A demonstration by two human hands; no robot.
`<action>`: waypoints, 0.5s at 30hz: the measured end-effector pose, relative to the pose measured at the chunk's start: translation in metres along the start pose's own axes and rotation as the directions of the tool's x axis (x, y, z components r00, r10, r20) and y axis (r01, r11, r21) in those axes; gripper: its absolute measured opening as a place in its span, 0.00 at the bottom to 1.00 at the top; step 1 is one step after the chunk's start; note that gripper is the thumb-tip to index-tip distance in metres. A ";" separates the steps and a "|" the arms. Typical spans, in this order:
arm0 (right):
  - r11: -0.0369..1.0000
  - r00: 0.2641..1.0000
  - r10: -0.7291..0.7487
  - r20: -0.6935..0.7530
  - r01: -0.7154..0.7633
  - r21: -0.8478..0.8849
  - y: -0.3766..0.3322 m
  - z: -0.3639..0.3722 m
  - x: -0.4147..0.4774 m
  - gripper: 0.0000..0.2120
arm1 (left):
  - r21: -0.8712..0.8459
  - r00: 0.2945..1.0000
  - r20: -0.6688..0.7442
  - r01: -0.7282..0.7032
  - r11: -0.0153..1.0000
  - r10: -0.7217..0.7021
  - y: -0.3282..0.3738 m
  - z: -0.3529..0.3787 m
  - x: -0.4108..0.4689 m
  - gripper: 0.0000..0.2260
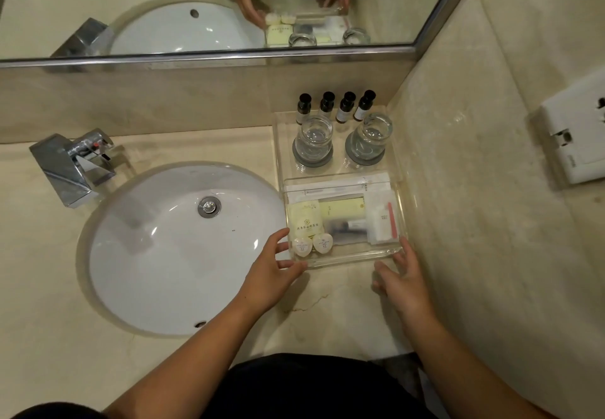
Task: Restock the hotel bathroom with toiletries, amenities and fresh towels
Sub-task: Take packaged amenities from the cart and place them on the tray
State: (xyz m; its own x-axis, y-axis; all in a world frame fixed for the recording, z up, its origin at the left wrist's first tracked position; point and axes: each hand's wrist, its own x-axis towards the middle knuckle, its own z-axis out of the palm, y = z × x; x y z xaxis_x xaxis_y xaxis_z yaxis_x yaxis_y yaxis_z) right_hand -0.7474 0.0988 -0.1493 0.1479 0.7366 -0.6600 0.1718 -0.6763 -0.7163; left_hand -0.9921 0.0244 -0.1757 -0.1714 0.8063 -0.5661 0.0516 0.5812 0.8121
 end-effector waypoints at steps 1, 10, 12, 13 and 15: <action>1.000 1.000 0.006 0.023 -0.006 0.031 -0.002 -0.001 0.001 0.37 | -0.002 1.000 -0.008 0.009 1.000 -0.009 0.001 0.001 0.001 0.31; 0.996 0.997 -0.073 0.026 0.074 -0.045 -0.014 0.004 0.004 0.36 | 0.004 0.996 -0.087 -0.010 1.000 0.011 0.012 0.003 0.004 0.28; 0.993 0.996 -0.084 0.033 0.086 -0.083 -0.017 0.006 0.001 0.37 | 0.029 0.995 -0.095 -0.012 1.000 0.015 0.014 0.002 0.006 0.29; 0.992 0.996 -0.084 0.035 0.087 -0.092 -0.020 0.007 -0.001 0.37 | 0.041 0.995 -0.097 -0.011 0.999 0.015 0.016 0.002 0.008 0.29; 0.991 0.996 -0.079 0.045 0.084 -0.108 -0.026 0.010 -0.003 0.37 | 0.056 0.994 -0.108 -0.012 0.998 0.018 0.019 0.002 0.010 0.28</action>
State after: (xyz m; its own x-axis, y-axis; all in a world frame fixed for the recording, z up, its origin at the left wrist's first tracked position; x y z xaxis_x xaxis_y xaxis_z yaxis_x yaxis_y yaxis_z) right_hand -0.7618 0.1140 -0.1302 0.0899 0.7868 -0.6106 0.2879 -0.6074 -0.7404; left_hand -0.9906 0.0441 -0.1664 -0.2757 0.7998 -0.5332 0.1090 0.5771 0.8094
